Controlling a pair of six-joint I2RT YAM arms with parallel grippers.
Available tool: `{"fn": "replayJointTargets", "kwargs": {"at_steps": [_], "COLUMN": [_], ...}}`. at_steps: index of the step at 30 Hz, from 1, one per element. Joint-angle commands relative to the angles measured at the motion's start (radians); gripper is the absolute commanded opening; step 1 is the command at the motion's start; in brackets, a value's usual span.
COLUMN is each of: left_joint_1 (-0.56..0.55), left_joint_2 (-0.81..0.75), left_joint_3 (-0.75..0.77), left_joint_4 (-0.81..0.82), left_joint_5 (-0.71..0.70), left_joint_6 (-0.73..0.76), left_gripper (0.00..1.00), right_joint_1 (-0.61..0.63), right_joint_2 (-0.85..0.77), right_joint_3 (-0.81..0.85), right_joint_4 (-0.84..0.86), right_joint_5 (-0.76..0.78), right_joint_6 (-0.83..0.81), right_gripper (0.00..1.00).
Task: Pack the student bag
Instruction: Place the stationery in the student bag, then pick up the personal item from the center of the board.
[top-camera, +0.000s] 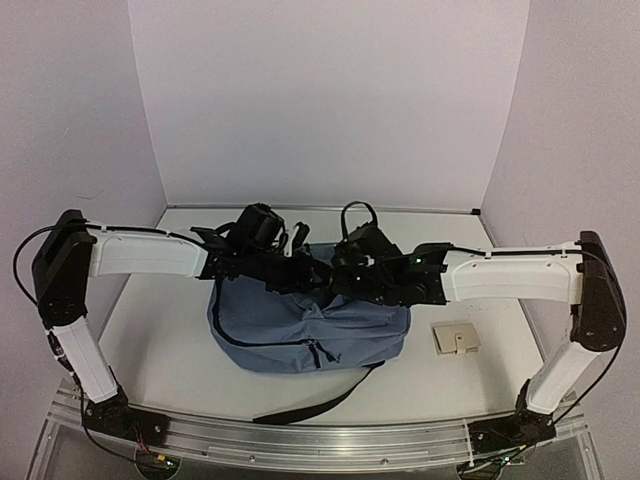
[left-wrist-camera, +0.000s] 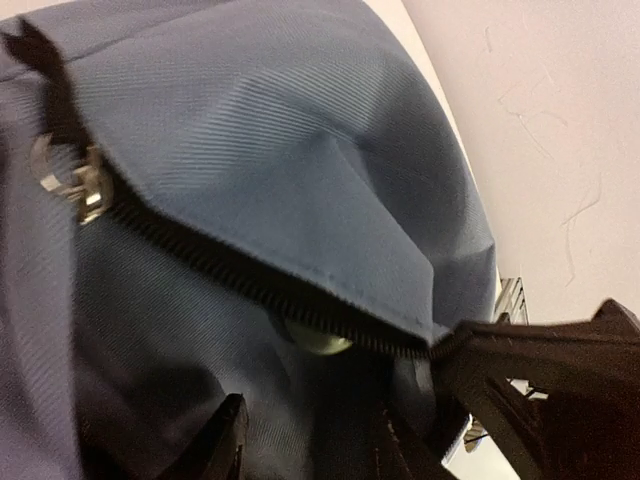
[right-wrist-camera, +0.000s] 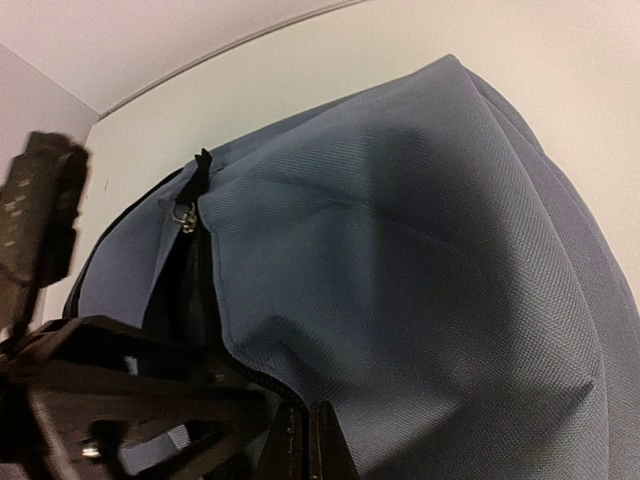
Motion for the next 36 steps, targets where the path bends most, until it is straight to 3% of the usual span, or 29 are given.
{"fn": "replayJointTargets", "kwargs": {"at_steps": [1, 7, 15, 23, 27, 36], "left_joint_1": [0.008, 0.025, 0.054, 0.092, 0.105, 0.131], "left_joint_2": [-0.168, -0.294, -0.358, -0.406, -0.441, -0.493], "left_joint_3": [-0.062, -0.091, -0.117, -0.166, -0.187, -0.226], "left_joint_4": [-0.094, -0.222, -0.266, -0.26, -0.264, -0.289], "left_joint_5": [-0.098, -0.181, -0.188, -0.172, -0.172, -0.167], "left_joint_6": [0.027, 0.029, 0.014, -0.012, -0.022, -0.042], "left_gripper": [0.45, 0.57, 0.83, 0.91, 0.92, 0.97], "right_joint_1": [-0.078, -0.116, -0.117, -0.121, -0.202, -0.528], "right_joint_2": [-0.069, -0.085, -0.174, -0.353, -0.459, -0.61], "right_joint_3": [-0.078, -0.152, -0.126, -0.134, -0.206, -0.564], "right_joint_4": [0.09, 0.142, 0.145, 0.024, -0.037, -0.018], "right_joint_5": [-0.083, -0.148, -0.216, -0.211, -0.207, -0.442], "right_joint_6": [0.003, 0.019, -0.064, -0.085, -0.068, -0.029], "right_gripper": [0.0, 0.0, 0.41, 0.69, 0.74, 0.77]}}
